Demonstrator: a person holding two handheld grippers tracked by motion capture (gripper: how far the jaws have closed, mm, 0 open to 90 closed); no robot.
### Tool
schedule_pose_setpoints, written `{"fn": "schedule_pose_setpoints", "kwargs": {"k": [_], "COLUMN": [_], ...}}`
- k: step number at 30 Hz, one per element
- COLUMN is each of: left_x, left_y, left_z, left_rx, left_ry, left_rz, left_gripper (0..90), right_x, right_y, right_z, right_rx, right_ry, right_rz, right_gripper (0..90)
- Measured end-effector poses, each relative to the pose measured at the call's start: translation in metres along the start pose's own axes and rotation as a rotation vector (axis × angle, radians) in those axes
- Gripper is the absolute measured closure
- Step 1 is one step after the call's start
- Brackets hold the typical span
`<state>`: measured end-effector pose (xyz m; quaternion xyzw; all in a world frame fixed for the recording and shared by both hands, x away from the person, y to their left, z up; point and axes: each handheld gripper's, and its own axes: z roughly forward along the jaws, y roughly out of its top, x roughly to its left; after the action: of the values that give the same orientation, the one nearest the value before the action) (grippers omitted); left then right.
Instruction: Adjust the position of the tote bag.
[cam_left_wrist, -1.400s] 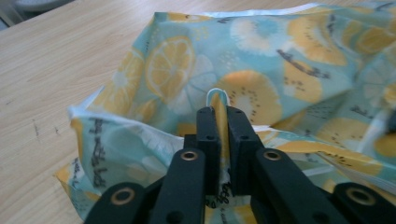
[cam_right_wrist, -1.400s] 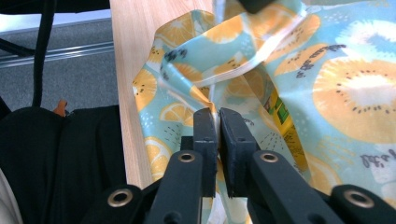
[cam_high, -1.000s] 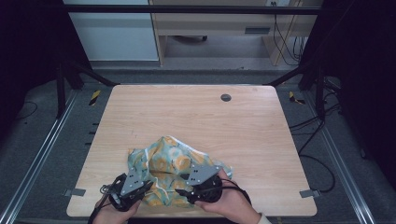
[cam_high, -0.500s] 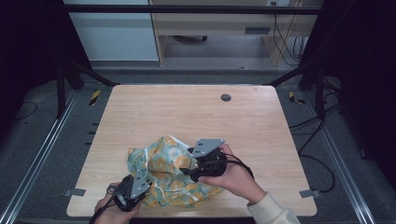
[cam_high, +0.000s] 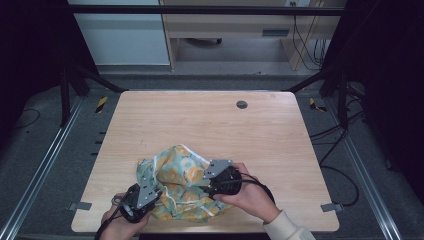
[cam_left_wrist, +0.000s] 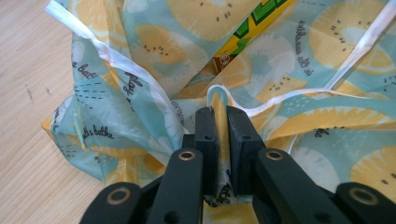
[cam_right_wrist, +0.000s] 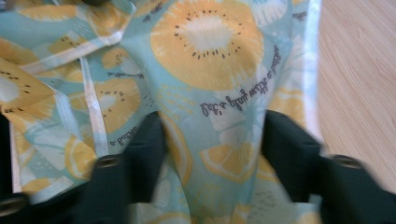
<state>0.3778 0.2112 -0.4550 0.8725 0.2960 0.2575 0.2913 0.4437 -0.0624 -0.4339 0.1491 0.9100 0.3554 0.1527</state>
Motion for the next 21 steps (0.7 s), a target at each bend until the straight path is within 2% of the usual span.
{"fn": "schedule_pose_setpoints", "kwargs": {"k": [4,7,10,12,15,21], "left_x": [-0.001,0.0,0.0,-0.002,-0.003,-0.002], "left_y": [-0.001,0.0,0.002,0.005,0.007,0.007], "left_z": [-0.003,-0.005,-0.005,-0.009,-0.013,-0.012], "left_rx": [-0.009,-0.026,-0.043,-0.087,-0.123,-0.132], "left_ry": [0.007,0.014,0.019,0.042,0.063,0.082], "left_rz": [-0.013,-0.016,-0.013,-0.008,-0.011,-0.019], "left_gripper": [85.0,85.9,86.5,86.6,86.9,86.9], "right_x": [-0.003,-0.006,-0.009,-0.013,-0.015,-0.022], "right_y": [0.0,0.003,0.006,0.014,0.023,0.031], "right_z": [-0.01,-0.019,-0.023,-0.027,-0.033,-0.04], "right_rx": [-0.057,-0.086,-0.112,-0.138,-0.186,-0.232], "right_ry": [0.006,-0.002,-0.003,-0.003,0.002,-0.022], "right_rz": [0.001,0.017,0.026,0.029,0.03,0.054], "right_gripper": [73.9,86.0,89.0,90.0,90.0,89.6]}}
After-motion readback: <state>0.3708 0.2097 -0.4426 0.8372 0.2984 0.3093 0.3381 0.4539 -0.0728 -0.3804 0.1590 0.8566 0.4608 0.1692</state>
